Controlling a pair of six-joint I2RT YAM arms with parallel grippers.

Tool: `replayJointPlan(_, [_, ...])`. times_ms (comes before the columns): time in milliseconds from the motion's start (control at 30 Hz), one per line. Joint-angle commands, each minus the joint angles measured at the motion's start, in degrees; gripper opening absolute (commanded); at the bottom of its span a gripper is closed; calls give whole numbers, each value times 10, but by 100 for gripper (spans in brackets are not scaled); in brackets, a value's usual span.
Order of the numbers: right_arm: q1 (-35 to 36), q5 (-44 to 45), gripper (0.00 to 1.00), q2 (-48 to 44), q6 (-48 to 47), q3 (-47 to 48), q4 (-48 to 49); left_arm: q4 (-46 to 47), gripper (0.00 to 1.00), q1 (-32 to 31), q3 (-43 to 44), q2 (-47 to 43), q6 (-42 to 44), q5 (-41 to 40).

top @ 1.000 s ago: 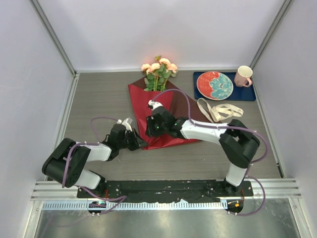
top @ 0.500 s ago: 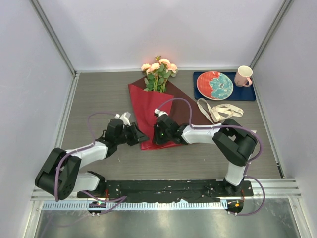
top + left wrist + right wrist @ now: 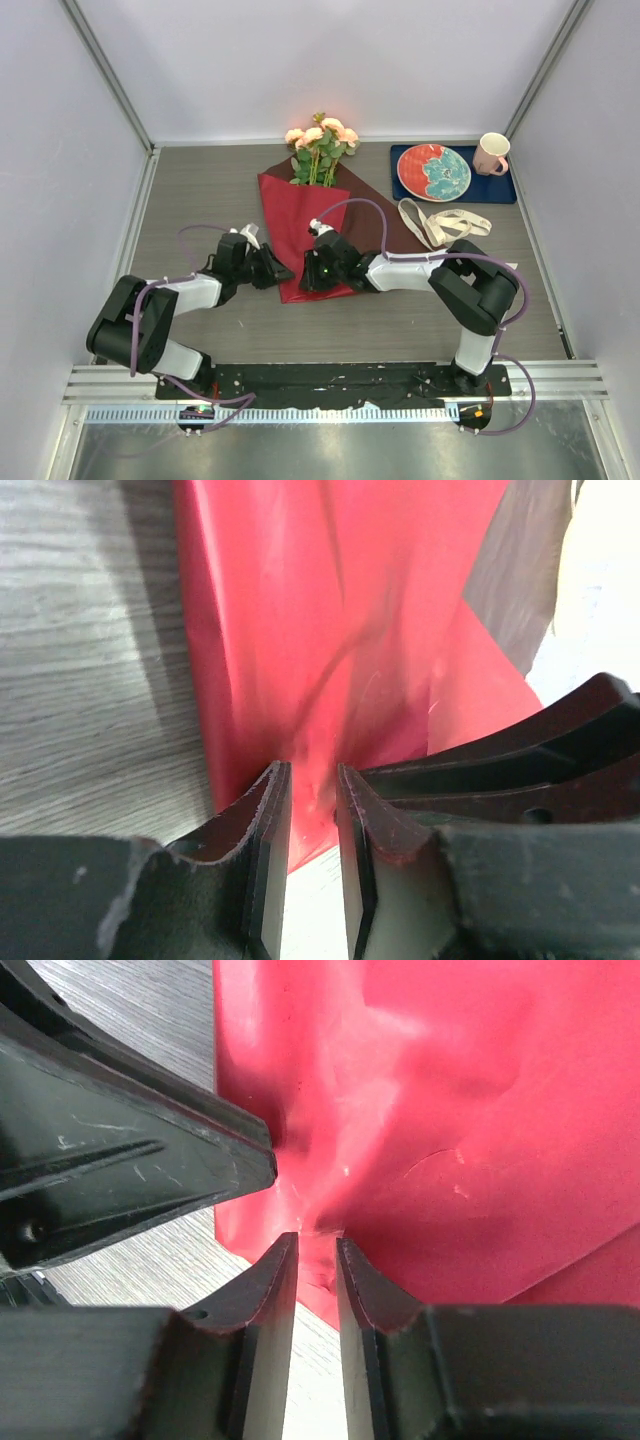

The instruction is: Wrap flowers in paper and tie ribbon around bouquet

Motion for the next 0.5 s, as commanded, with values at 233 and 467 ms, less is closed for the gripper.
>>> replayJointPlan(233, [3, -55, 34, 9, 22, 22, 49, -62, 29, 9, -19, -49, 69, 2])
replayJointPlan(467, [3, -9, 20, 1, 9, -8, 36, -98, 30, 14, 17, -72, 78, 2])
